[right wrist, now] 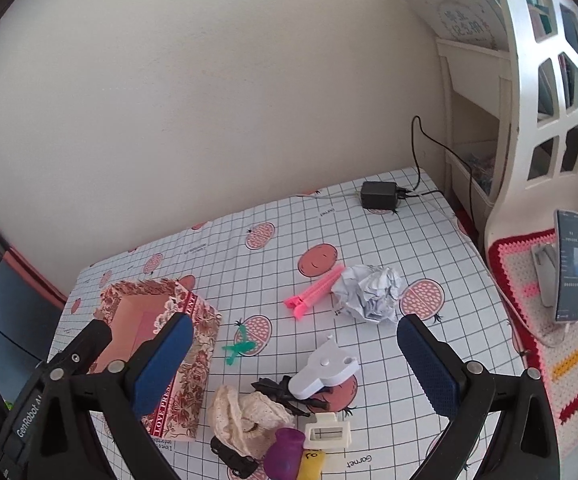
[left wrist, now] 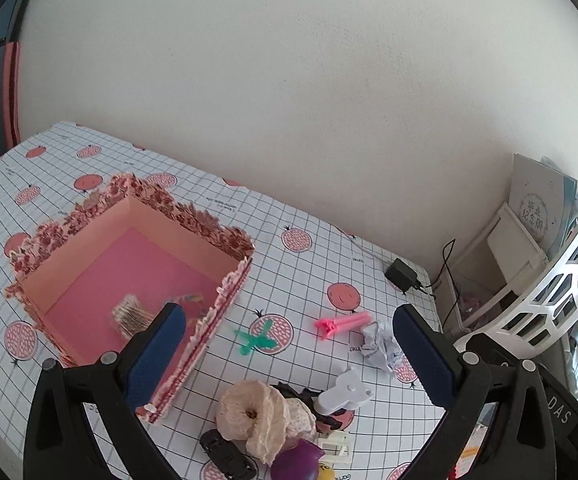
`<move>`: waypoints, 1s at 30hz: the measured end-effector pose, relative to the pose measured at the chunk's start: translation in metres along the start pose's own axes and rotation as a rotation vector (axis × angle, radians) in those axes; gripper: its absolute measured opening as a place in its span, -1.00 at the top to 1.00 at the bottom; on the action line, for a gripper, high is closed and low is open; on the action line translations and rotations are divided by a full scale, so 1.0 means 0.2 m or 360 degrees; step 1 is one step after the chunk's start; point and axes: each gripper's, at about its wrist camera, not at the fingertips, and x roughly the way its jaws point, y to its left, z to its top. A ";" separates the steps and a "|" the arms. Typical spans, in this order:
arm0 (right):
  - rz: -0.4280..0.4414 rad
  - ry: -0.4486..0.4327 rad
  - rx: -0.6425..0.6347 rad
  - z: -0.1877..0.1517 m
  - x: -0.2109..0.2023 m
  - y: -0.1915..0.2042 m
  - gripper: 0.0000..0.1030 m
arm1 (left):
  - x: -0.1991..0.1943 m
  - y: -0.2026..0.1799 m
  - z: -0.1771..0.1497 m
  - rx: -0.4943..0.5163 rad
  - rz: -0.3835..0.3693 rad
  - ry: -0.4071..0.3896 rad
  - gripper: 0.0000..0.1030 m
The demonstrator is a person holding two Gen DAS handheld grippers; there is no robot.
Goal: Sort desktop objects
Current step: 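Move the left gripper back to the lace cloth while the right gripper approaches the white plastic piece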
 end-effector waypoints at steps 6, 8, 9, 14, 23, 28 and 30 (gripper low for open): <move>-0.0071 0.0126 0.0087 -0.03 0.11 -0.15 -1.00 | 0.10 -0.03 -0.07 -0.0045 -0.0016 0.0047 -1.00; -0.0066 0.0175 0.0112 -0.04 0.15 -0.19 -1.00 | 0.13 -0.04 -0.08 -0.0013 0.0014 0.0077 -1.00; -0.0067 0.0196 0.0120 -0.05 0.18 -0.20 -1.00 | 0.15 -0.04 -0.09 -0.0007 0.0019 0.0106 -1.00; -0.0077 0.0308 0.0167 -0.10 0.30 -0.25 -1.00 | 0.25 -0.05 -0.16 0.0038 0.0098 0.0249 -1.00; -0.0057 0.0428 0.0266 -0.21 0.49 -0.31 -1.00 | 0.43 -0.01 -0.29 -0.0022 0.0210 0.0435 -1.00; -0.0027 0.0446 0.0332 -0.25 0.56 -0.34 -0.99 | 0.49 0.02 -0.34 -0.0065 0.0263 0.0498 -1.00; -0.0032 0.0439 0.0367 -0.26 0.58 -0.36 -0.96 | 0.51 0.03 -0.36 -0.0075 0.0283 0.0513 -1.00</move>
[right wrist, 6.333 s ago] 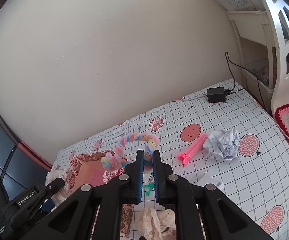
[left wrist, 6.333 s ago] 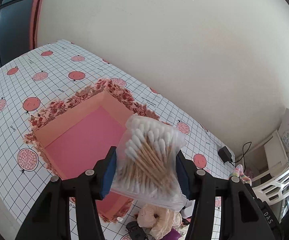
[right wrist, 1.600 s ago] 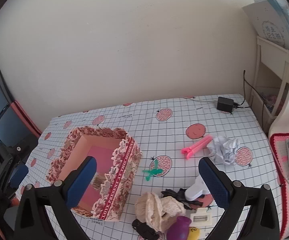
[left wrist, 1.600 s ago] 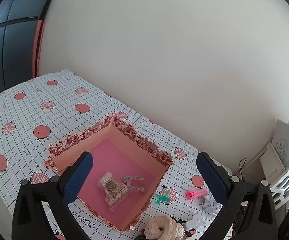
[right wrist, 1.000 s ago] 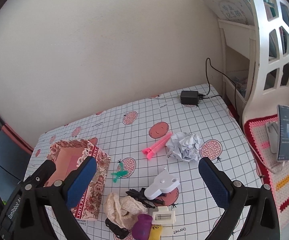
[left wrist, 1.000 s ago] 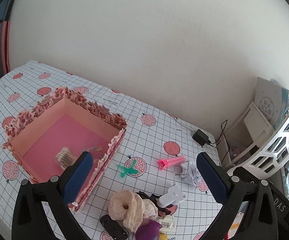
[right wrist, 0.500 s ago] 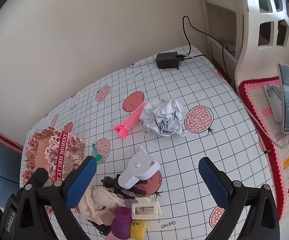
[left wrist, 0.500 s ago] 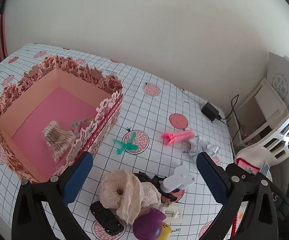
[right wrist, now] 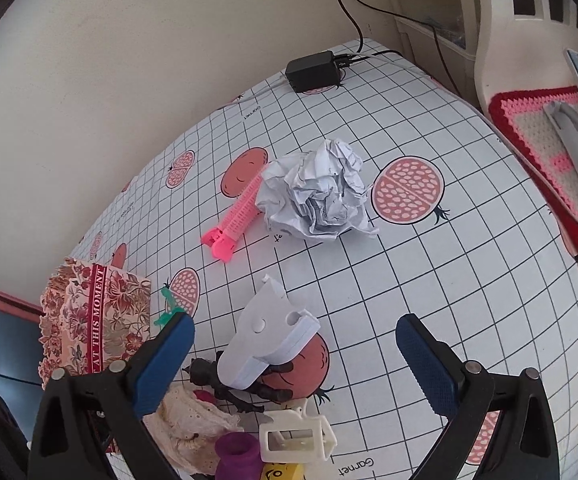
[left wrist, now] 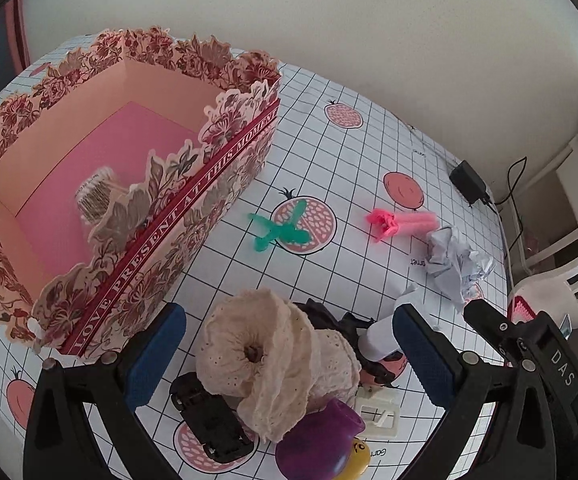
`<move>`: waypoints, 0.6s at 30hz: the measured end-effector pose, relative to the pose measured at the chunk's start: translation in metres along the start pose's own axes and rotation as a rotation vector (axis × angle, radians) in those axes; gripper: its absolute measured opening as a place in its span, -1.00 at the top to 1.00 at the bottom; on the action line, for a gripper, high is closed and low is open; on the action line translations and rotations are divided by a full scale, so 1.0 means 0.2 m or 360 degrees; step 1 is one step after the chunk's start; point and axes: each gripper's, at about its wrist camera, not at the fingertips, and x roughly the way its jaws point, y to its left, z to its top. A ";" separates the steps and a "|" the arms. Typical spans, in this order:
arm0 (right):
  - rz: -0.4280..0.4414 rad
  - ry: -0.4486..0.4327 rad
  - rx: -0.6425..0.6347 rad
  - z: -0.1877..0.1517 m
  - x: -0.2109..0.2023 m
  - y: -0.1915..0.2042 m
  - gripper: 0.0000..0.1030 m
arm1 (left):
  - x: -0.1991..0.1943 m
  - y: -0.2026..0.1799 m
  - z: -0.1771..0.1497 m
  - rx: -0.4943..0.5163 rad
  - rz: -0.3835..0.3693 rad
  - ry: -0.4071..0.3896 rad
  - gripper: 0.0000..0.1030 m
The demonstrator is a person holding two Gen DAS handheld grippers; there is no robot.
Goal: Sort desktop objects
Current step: 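Move the left gripper back to the lace cloth while the right gripper approaches the white plastic piece, then grasp the lace cloth with the left gripper while the right gripper grasps the white plastic piece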
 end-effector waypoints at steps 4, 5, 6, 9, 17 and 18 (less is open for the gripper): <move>0.0043 0.0013 0.0051 -0.01 0.04 -0.03 -0.75 | 0.03 0.01 -0.01 -0.0021 0.0013 0.0024 -1.00; 0.0047 0.0021 0.0057 -0.01 0.06 -0.03 -0.75 | 0.03 0.01 -0.01 -0.0022 0.0009 0.0028 -0.99; 0.0054 0.0031 0.0060 -0.01 0.07 -0.03 -0.74 | 0.04 0.00 -0.02 -0.0024 0.0001 0.0035 -0.99; 0.0086 0.0064 0.0094 -0.03 0.11 -0.04 -0.63 | 0.06 0.00 -0.03 -0.0029 0.0003 0.0058 -0.93; 0.0171 0.0104 0.0153 -0.05 0.16 -0.06 -0.41 | 0.10 0.02 -0.04 -0.0073 0.0011 0.0117 -0.69; 0.0187 0.0110 0.0165 -0.05 0.17 -0.06 -0.38 | 0.10 0.03 -0.04 -0.0075 0.0012 0.0120 -0.68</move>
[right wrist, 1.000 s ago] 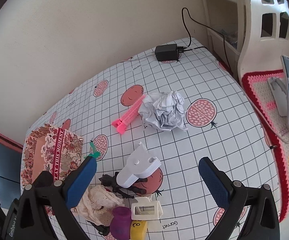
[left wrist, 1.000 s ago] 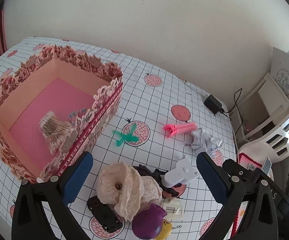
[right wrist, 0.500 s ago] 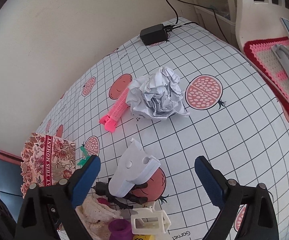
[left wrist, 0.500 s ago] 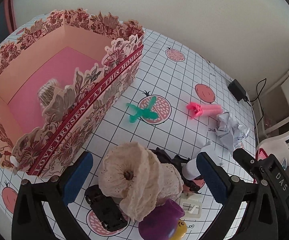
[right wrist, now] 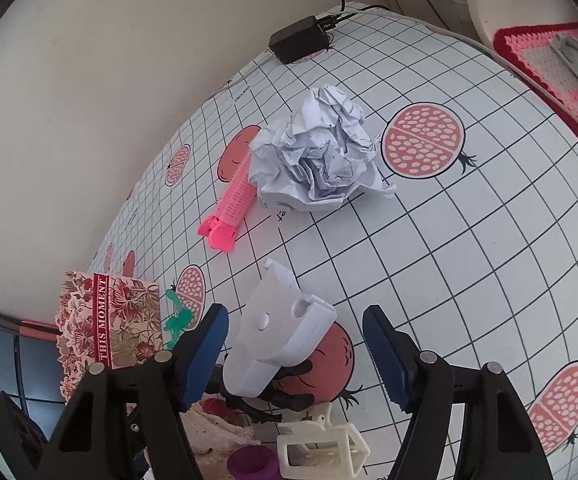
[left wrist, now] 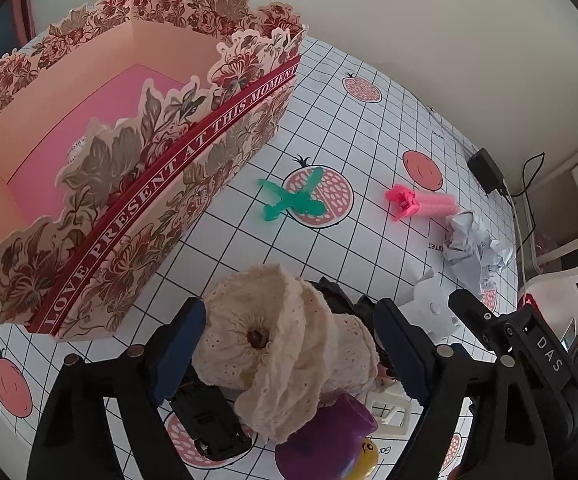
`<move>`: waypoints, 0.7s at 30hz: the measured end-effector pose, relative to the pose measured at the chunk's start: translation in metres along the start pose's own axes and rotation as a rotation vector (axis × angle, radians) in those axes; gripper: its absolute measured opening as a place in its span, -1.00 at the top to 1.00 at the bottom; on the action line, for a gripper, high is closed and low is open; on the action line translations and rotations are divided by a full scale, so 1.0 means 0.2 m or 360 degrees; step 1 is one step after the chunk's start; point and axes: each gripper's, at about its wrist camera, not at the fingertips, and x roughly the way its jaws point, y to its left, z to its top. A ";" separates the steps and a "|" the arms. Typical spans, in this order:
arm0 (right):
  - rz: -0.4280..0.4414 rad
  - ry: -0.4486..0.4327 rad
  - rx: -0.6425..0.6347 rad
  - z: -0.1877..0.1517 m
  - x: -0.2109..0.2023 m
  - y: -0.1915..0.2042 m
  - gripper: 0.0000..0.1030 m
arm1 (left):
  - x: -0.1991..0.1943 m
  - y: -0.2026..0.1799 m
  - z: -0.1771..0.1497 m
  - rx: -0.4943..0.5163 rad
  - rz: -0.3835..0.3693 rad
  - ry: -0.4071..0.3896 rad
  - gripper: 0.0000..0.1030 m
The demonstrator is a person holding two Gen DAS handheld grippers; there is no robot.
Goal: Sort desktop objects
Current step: 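Grasp the lace cloth with the left gripper while the right gripper grasps the white plastic piece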
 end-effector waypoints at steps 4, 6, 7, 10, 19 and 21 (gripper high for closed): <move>0.0090 0.0018 0.0075 -0.01 0.03 -0.02 -0.24 | 0.01 0.00 0.00 -0.0002 0.0000 0.0012 -0.57; 0.0096 0.0009 0.0090 -0.01 0.03 -0.03 -0.14 | 0.02 0.00 0.00 -0.0003 0.0008 0.0020 -0.56; 0.0100 0.0008 0.0097 -0.01 0.03 -0.03 -0.10 | 0.02 0.00 -0.01 -0.0003 0.0010 0.0024 -0.55; 0.0098 0.0000 0.0108 -0.01 0.04 -0.04 0.01 | 0.03 0.01 -0.01 -0.0004 0.0017 0.0033 -0.33; 0.0142 0.0037 0.0182 -0.01 0.10 -0.09 0.07 | 0.05 0.02 -0.01 -0.0004 0.0011 0.0035 -0.01; 0.0147 0.0039 0.0186 -0.01 0.10 -0.09 0.07 | 0.05 0.02 -0.01 -0.0007 0.0011 0.0030 0.07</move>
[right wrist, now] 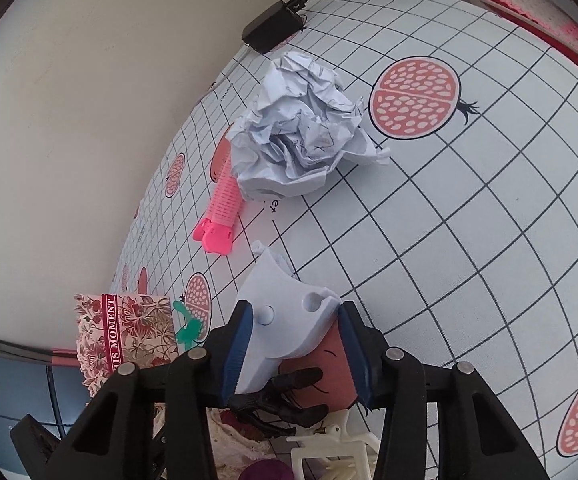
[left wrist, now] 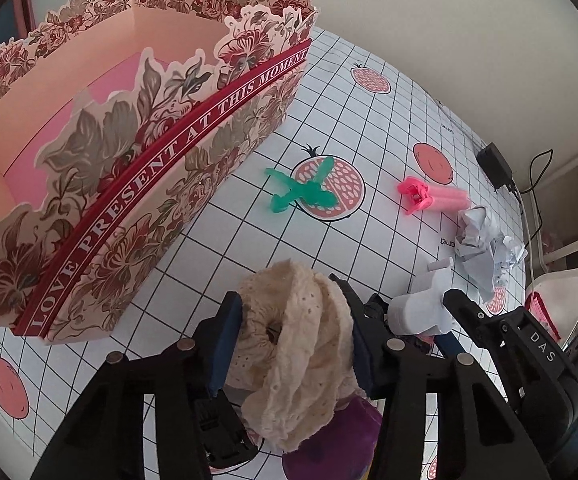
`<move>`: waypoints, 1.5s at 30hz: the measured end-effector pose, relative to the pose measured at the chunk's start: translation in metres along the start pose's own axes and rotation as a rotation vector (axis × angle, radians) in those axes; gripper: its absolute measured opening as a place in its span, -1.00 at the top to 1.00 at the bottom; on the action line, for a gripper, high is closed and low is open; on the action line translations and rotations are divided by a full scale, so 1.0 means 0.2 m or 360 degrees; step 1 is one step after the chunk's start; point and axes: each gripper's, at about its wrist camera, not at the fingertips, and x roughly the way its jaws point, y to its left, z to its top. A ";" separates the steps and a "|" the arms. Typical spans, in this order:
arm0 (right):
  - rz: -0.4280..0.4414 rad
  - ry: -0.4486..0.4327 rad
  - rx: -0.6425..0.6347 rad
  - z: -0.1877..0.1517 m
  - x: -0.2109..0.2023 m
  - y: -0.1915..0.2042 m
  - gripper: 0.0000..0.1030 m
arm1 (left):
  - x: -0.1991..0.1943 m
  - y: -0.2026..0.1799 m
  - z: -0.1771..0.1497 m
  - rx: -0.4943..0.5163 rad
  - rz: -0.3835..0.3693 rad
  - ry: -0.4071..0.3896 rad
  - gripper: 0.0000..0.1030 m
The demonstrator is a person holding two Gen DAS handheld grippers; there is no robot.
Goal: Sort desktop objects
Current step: 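Grasp the lace cloth with the left gripper while the right gripper grasps the white plastic piece, then lift and carry the lace cloth and white piece over the pink box with both grippers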
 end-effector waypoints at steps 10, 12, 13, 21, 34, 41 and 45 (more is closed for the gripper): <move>0.0007 -0.0006 0.0009 0.00 0.00 0.00 0.54 | -0.01 0.00 0.02 -0.0004 -0.0046 -0.0025 0.53; -0.0016 -0.0020 -0.0003 0.01 -0.01 0.01 0.56 | -0.02 0.00 0.03 -0.0010 -0.0059 -0.0038 0.59; -0.0026 -0.0028 -0.0014 0.01 -0.02 0.01 0.55 | -0.03 0.00 0.03 -0.0010 -0.0063 -0.0048 0.64; -0.0135 -0.0056 -0.0148 0.03 -0.03 0.10 -0.29 | -0.10 0.01 0.08 0.0014 -0.0061 -0.0144 0.81; -0.0410 -0.0117 -0.0367 -0.03 0.12 0.26 -0.45 | -0.14 -0.02 0.16 0.0114 0.0064 -0.0268 0.83; -0.0608 -0.0191 -0.0469 -0.07 0.16 0.33 -0.46 | -0.12 0.01 0.19 0.0101 0.0071 -0.0263 0.83; -0.0646 -0.0165 -0.0503 -0.06 0.17 0.33 -0.45 | -0.12 0.03 0.19 0.0095 0.0072 -0.0259 0.83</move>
